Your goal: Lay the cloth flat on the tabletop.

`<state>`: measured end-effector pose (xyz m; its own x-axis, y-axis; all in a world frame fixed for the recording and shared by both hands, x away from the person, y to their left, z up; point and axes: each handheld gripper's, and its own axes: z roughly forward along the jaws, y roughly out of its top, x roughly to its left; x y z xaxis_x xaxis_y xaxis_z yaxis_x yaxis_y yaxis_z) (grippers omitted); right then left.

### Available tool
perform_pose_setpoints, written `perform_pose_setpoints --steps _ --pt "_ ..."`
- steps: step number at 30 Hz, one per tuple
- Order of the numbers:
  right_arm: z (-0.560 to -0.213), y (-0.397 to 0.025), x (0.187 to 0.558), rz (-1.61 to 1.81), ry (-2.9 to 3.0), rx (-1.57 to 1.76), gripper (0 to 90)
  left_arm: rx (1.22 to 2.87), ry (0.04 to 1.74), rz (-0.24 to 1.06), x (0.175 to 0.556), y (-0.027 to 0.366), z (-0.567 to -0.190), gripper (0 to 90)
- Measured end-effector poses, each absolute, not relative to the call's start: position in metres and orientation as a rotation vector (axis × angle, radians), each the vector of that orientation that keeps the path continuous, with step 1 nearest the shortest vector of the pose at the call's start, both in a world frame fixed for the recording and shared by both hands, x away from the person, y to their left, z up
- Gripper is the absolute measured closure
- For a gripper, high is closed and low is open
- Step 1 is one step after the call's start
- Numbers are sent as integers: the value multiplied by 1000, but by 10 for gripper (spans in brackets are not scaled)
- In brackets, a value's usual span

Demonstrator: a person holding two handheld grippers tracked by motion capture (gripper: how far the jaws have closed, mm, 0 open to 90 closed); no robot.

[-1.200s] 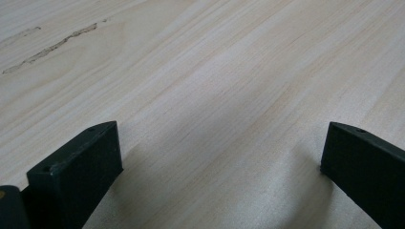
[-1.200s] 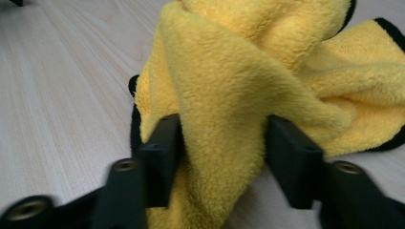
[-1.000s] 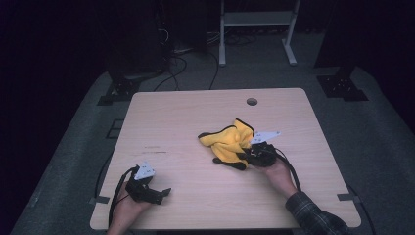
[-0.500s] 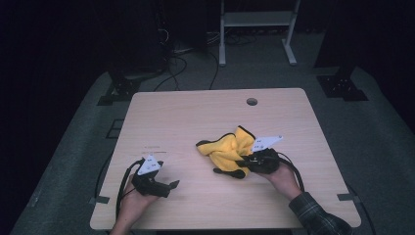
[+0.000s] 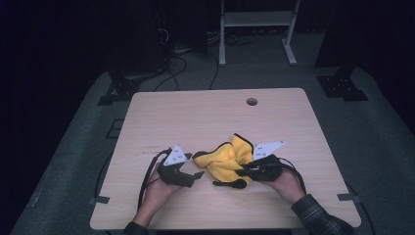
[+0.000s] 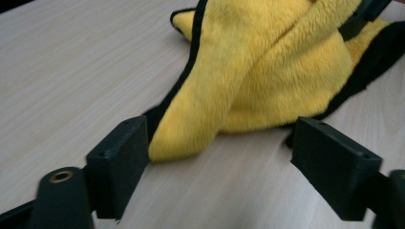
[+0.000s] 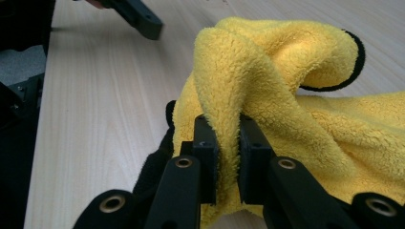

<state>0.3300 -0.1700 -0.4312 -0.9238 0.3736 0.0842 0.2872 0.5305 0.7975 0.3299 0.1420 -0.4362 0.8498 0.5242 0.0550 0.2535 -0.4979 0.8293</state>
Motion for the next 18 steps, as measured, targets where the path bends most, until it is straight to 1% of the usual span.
perform_pose_setpoints --steps 3,4,5,6,7,9,10,11,12,15,16,17,18 --pt "-431 -169 329 1360 2671 570 796 2106 547 370 336 134 -434 319" --pt "-431 -169 329 1359 2673 571 796 2106 534 359 338 131 -433 319" --pt "-431 -169 329 1360 2675 567 795 2107 531 359 340 128 -433 367" --pt "-431 -169 329 1360 2675 567 795 2106 527 357 341 127 -433 367" --pt "-431 -169 329 1363 2675 567 795 2109 524 353 343 125 -433 410" --pt "-431 -169 329 1364 2676 566 795 2115 522 348 346 121 -434 427" --pt "-432 -170 329 1366 2676 567 795 2127 511 342 347 119 -434 508" --pt "-432 -170 329 1366 2676 567 795 2134 504 341 348 118 -434 508" --pt "-432 -170 329 1365 2676 569 795 2139 495 338 348 116 -435 549" --pt "-431 -171 330 1370 2670 578 793 2161 469 338 347 112 -433 716" --pt "-430 -173 330 1375 2665 587 790 2168 465 327 347 111 -432 804" --pt "-430 -173 330 1375 2665 587 790 2174 466 324 346 111 -432 804" --pt "-430 -174 331 1375 2663 589 787 2176 460 319 345 111 -431 832"
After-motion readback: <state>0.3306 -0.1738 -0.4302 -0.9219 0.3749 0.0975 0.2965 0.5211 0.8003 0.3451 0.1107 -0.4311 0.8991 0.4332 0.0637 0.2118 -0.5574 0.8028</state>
